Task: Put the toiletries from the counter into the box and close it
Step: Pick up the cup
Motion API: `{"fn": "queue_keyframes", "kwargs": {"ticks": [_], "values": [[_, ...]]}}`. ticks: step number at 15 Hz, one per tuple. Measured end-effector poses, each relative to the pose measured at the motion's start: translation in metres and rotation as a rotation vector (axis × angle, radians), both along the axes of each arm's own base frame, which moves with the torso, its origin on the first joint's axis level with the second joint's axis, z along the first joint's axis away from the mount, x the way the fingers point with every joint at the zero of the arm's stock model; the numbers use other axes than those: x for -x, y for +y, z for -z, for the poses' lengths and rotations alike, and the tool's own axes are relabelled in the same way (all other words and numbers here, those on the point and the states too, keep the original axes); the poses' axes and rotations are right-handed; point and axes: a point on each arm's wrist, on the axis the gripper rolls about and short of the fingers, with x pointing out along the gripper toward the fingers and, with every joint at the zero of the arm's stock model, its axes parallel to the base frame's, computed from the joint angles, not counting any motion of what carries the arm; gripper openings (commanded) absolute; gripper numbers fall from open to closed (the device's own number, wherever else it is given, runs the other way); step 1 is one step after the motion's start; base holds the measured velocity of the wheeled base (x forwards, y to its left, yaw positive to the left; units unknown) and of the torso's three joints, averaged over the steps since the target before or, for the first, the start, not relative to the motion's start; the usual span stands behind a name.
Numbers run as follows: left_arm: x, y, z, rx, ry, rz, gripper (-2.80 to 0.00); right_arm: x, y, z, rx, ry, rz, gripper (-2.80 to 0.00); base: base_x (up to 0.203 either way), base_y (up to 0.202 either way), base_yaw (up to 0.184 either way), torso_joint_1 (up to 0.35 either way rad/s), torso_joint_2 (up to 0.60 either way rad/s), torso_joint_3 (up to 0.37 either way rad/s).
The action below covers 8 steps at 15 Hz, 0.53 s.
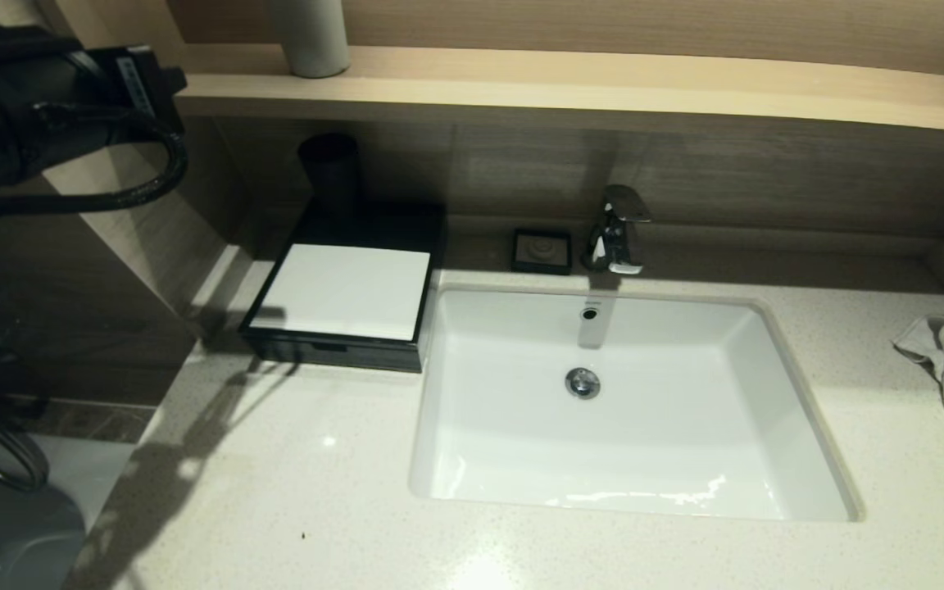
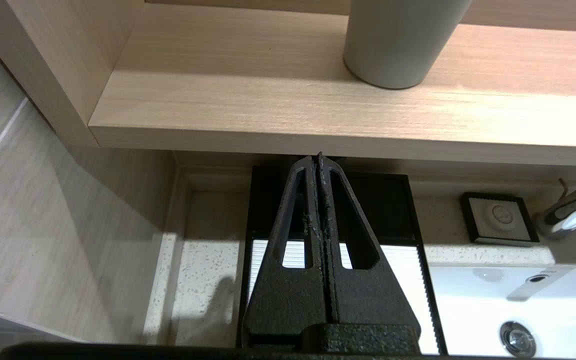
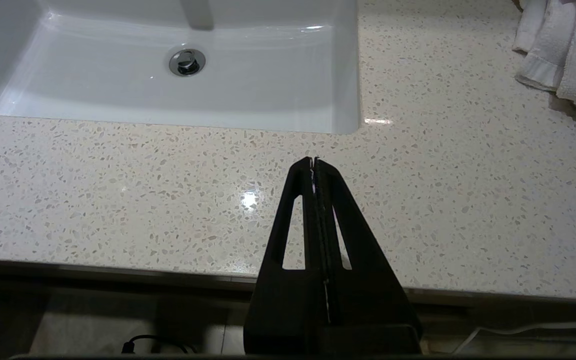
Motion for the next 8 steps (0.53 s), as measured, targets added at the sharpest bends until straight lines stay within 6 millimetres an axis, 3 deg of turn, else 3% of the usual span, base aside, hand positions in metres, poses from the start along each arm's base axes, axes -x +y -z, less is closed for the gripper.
{"fn": "queue_keyframes", "kwargs": {"ticks": [8], "values": [[-0.0076,-0.0079,0.0045,-0.008,0.017,0.025,-2.8,0.0,0.0,0.0,0.0,0.0,0.001,-2.8,0.0,0.0,0.0,0.0,0.0,0.0]]}}
